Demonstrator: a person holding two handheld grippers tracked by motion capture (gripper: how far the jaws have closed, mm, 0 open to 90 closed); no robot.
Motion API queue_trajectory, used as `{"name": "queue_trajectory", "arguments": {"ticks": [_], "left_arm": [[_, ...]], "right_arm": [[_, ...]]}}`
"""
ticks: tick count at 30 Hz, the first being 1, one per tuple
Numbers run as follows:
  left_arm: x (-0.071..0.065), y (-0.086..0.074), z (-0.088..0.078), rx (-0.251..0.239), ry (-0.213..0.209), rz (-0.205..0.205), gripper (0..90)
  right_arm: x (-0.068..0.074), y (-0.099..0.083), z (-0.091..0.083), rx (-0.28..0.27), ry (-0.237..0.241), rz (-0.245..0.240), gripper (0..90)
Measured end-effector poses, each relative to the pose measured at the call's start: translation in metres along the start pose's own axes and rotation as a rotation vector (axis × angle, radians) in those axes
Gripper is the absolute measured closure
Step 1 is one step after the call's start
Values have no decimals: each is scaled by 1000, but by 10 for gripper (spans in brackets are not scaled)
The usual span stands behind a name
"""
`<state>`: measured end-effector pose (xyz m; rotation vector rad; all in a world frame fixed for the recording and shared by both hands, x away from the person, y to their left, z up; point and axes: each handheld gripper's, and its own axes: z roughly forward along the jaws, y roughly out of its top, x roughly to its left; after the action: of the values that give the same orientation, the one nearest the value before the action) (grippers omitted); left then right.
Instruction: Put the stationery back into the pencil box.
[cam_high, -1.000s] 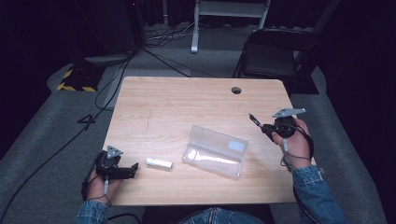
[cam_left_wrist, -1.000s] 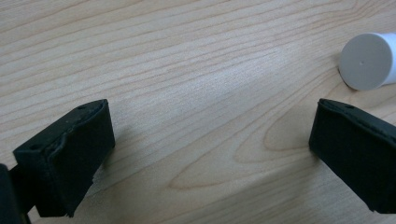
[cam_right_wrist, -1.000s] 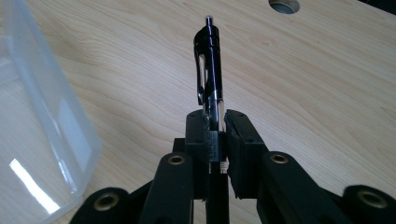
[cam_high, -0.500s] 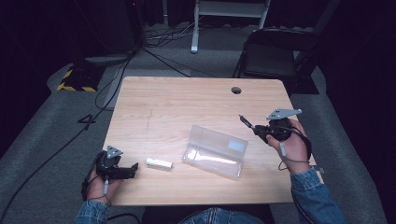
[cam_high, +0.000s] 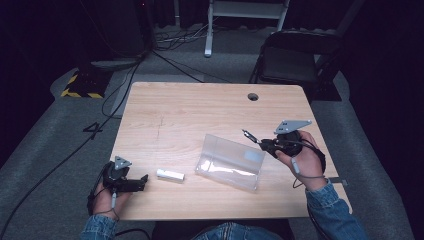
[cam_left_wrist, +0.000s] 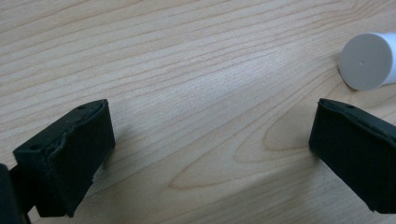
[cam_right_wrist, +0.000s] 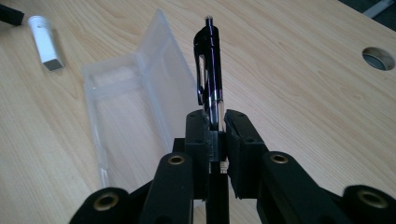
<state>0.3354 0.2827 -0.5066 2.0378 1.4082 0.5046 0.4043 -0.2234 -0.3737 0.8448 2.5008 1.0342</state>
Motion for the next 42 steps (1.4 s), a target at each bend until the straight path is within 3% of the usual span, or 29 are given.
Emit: {"name": "queue_trajectory", "arguments": {"ticks": [18,29,42], "left_arm": [[0,-1,0,1,0,0,3],[0,0,0,1,2,2,3],[0,0,0,1,2,2,3]], "right_arm": [[28,15,15,14,106,-71,801],[42,16,33,52,159,-107,801],[53,9,63,141,204,-145,800]]}}
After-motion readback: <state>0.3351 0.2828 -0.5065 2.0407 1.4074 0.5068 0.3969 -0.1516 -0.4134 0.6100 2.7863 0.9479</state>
